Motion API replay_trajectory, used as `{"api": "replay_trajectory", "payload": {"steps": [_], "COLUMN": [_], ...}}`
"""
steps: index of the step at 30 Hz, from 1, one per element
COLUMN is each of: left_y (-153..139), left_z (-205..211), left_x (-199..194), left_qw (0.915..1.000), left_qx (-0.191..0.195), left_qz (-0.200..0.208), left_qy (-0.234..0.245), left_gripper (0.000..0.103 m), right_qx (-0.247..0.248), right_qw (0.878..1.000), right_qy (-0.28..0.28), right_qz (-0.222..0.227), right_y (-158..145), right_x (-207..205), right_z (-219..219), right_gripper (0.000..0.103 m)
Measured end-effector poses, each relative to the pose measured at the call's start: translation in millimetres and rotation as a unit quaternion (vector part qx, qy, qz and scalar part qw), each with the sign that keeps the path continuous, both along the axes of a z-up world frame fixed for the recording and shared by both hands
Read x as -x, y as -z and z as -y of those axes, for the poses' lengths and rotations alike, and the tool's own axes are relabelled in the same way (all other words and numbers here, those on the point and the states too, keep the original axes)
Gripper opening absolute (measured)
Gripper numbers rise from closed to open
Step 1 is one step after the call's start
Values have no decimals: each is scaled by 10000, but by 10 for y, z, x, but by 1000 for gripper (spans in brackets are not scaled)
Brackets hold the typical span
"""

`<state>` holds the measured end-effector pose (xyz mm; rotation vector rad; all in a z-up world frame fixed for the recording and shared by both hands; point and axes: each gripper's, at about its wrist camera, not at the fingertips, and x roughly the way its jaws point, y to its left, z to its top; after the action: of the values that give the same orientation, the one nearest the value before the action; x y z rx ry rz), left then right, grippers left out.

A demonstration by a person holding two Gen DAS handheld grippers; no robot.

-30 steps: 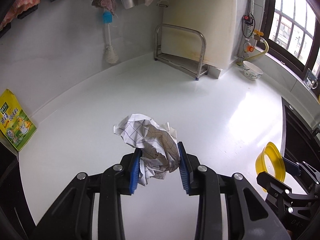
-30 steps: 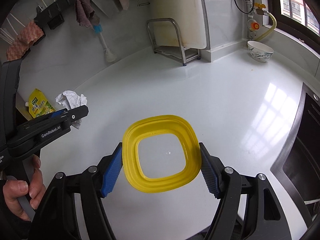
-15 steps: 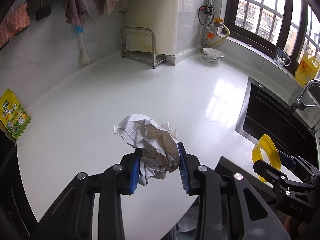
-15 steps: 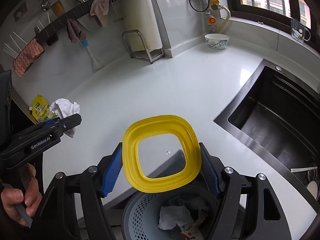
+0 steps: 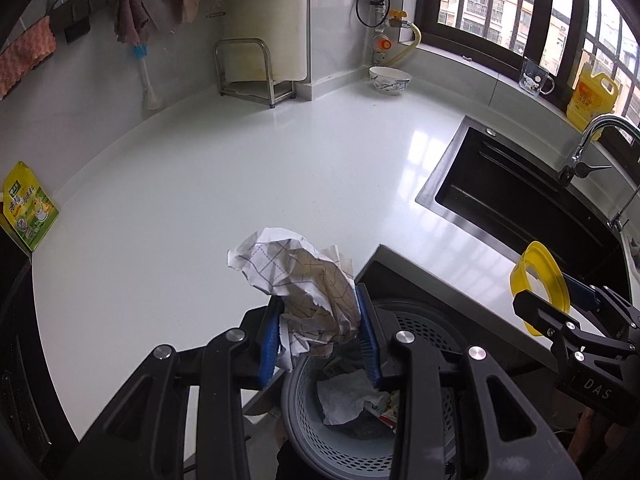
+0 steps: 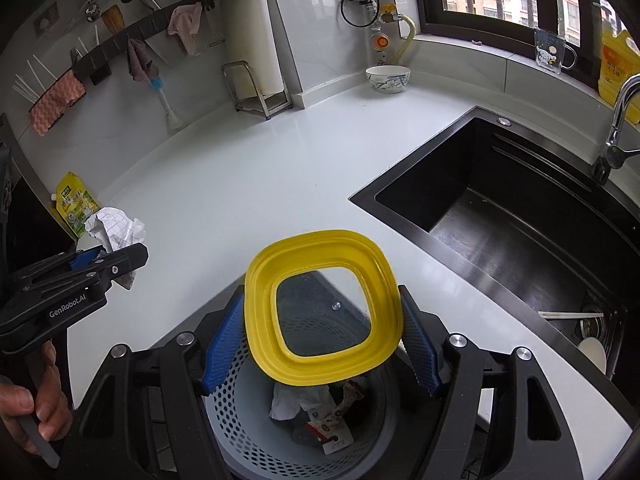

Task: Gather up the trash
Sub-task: 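Carry the crumpled paper and yellow lid over the wastebasket, then open both grippers to drop the paper and lid into the wastebasket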

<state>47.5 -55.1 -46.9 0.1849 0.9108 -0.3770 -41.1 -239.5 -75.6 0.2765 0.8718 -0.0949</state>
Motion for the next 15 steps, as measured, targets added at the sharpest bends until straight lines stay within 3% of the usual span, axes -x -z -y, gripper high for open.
{"api": "replay_trajectory", "payload": {"steps": [15], "left_y": [327], "left_z": [44], "left_x": [448], "left_qw": [9988], "left_qx": [-256], "left_qz": [-360], "left_qy": [-209], "left_gripper": [35], "right_qx": [339], "right_qw": [9990], "right_qy": [149], "right_qz": [-246], "right_y": [248], "right_x": [368], "right_z": [-6], "right_gripper": [69]}}
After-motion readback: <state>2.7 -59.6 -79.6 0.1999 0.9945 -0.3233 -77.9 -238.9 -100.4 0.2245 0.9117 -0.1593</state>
